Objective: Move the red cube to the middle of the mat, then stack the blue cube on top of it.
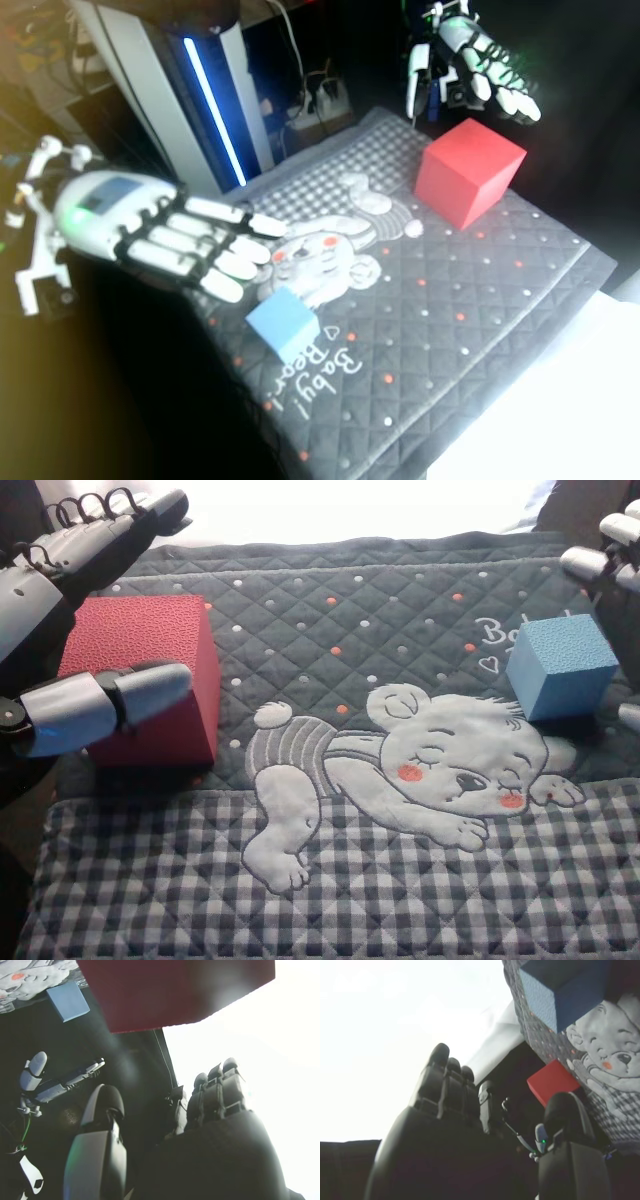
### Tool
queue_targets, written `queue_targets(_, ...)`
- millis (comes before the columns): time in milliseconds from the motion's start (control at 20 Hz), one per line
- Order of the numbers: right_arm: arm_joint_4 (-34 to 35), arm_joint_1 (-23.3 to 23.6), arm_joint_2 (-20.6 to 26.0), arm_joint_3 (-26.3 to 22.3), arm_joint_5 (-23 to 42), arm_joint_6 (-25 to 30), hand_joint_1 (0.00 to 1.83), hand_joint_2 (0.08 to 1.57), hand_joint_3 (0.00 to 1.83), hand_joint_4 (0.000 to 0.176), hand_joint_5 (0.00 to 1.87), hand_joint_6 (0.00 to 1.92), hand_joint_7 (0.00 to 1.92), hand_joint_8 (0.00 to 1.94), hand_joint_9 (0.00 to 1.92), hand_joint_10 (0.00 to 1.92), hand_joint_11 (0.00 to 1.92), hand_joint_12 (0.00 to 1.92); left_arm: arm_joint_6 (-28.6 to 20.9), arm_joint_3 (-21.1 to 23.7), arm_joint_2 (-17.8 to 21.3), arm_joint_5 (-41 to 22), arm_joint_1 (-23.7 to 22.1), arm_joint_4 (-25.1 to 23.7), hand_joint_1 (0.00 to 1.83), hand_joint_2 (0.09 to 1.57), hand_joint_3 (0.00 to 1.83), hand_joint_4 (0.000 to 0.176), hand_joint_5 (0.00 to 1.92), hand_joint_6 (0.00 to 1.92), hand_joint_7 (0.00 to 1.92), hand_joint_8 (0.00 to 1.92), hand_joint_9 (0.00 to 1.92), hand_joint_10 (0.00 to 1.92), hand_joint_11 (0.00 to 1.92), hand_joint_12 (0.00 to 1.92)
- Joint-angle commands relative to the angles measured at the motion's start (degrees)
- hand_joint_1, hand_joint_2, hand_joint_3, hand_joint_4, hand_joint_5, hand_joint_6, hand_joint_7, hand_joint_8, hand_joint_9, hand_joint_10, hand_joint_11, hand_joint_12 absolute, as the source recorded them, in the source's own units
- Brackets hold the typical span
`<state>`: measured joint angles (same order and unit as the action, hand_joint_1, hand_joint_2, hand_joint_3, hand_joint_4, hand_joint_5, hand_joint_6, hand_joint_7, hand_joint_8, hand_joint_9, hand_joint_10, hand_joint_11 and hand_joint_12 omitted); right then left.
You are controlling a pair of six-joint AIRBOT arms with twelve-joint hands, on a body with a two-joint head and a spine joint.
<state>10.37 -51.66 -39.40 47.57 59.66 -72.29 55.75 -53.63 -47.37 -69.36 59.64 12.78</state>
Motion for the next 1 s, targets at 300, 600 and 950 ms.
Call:
queue_targets(300, 0.4, 0.8, -0.3, 0.7, 6.2, -0.3, 0.55, 1.23, 0.01, 0.000, 0.00, 0.00, 0.00, 0.00, 0.00, 0.00, 0.00, 0.00, 4.1, -0.4, 0.5, 1.0, -2.7, 3.0, 0.59, 0.96, 0.00, 0.057, 0.00, 0.00, 0.00, 0.00, 0.00, 0.00, 0.00, 0.00)
queue_targets(600, 0.6, 0.8, -0.9, 0.9, 5.7, -0.3, 0.59, 1.23, 0.01, 0.000, 0.00, 0.00, 0.00, 0.00, 0.00, 0.00, 0.00, 0.00, 7.1, -2.3, -1.7, 6.4, -4.9, 6.8, 0.65, 0.92, 0.00, 0.007, 0.00, 0.00, 0.00, 0.00, 0.00, 0.00, 0.00, 0.00)
queue_targets(950, 0.7, 0.8, -1.1, 0.9, 5.2, -0.2, 0.59, 1.25, 0.01, 0.000, 0.00, 0.00, 0.00, 0.00, 0.00, 0.00, 0.02, 0.02, 9.5, -6.1, -5.5, 16.0, -7.3, 9.9, 0.83, 0.92, 0.00, 0.000, 0.00, 0.00, 0.00, 0.00, 0.00, 0.00, 0.00, 0.00)
